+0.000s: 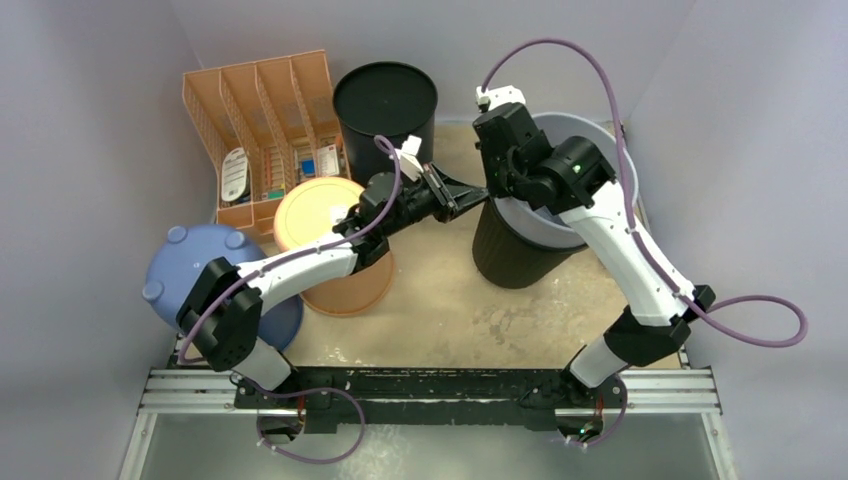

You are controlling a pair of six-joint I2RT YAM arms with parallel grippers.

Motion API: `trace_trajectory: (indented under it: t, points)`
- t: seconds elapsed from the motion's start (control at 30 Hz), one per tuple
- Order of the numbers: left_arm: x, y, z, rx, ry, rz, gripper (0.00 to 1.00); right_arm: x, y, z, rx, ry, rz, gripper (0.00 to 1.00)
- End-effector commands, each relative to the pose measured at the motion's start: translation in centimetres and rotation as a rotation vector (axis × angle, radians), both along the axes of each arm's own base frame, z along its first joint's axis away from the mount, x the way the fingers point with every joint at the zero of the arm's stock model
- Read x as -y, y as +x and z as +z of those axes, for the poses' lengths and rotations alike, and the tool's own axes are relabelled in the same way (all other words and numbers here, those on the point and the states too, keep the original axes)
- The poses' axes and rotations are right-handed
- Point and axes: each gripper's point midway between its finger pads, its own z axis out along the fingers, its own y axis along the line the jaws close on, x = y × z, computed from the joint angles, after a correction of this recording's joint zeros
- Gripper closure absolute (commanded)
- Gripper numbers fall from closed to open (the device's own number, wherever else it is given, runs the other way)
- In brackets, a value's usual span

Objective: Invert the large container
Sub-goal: Adjust the container in the container.

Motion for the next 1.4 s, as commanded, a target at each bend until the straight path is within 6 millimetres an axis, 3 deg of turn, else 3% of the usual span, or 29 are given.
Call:
trace_trajectory:
  t: [0.0, 0.1, 0.23, 0.43, 0.5, 0.57, 0.6, 0.67, 0.77, 0.87, 0.97, 1.07, 1.13, 1.23, 1.37]
  points:
    - [-5.1, -0.2, -19.4, -0.311, 0.558, 0.089, 1.00, -0.1, 0.0, 6.6, 0.241, 0.207, 0.000, 1.00]
    - [-5.0, 0.2, -17.8, -0.269, 0.552, 0.089, 1.00, -1.1, 0.9, 4.5, 0.198, 0.185, 0.011, 1.00]
    - [-5.9, 0.6, -15.6, -0.215, 0.582, 0.122, 1.00, -1.5, 2.2, 3.2, 0.175, 0.176, 0.019, 1.00]
    - [-7.7, 1.4, -11.4, -0.132, 0.606, 0.198, 0.70, -1.9, 3.3, 2.6, 0.155, 0.157, 0.038, 0.97]
    - [-8.2, 1.4, -10.0, -0.105, 0.614, 0.210, 0.62, -2.2, 3.4, 2.7, 0.150, 0.160, 0.048, 0.74]
    - [-8.7, 1.4, -8.7, -0.080, 0.618, 0.218, 0.55, -2.4, 3.3, 3.3, 0.155, 0.166, 0.059, 0.42]
    - [-9.0, 1.4, -8.2, -0.070, 0.622, 0.224, 0.53, -2.3, 3.3, 3.8, 0.163, 0.174, 0.060, 0.33]
    - [-9.6, 1.4, -6.9, -0.041, 0.629, 0.242, 0.49, -2.1, 3.1, 4.9, 0.182, 0.191, 0.059, 0.20]
    - [-10.9, 1.6, -4.9, 0.006, 0.655, 0.281, 0.44, -1.2, 2.7, 7.0, 0.226, 0.210, 0.039, 0.13]
    - [-12.3, 1.8, -1.5, 0.082, 0.662, 0.338, 0.42, 1.9, 2.8, 8.8, 0.281, 0.219, -0.051, 0.11]
    - [-12.9, 1.8, 3.7, 0.203, 0.617, 0.376, 0.41, 7.9, 3.7, 9.6, 0.332, 0.231, -0.202, 0.10]
    - [-12.1, 0.9, 9.5, 0.376, 0.557, 0.330, 0.39, 12.7, 4.3, 10.1, 0.374, 0.243, -0.304, 0.10]
    - [-11.1, 0.2, 12.5, 0.466, 0.548, 0.283, 0.36, 15.2, 4.8, 9.3, 0.353, 0.230, -0.365, 0.09]
    - [-8.8, -0.7, 14.7, 0.570, 0.574, 0.206, 0.34, 18.8, 5.6, 7.7, 0.325, 0.262, -0.439, 0.09]
    - [-5.3, -2.0, 16.6, 0.659, 0.553, 0.106, 0.31, 21.5, 5.1, 7.2, 0.353, 0.354, -0.441, 0.09]
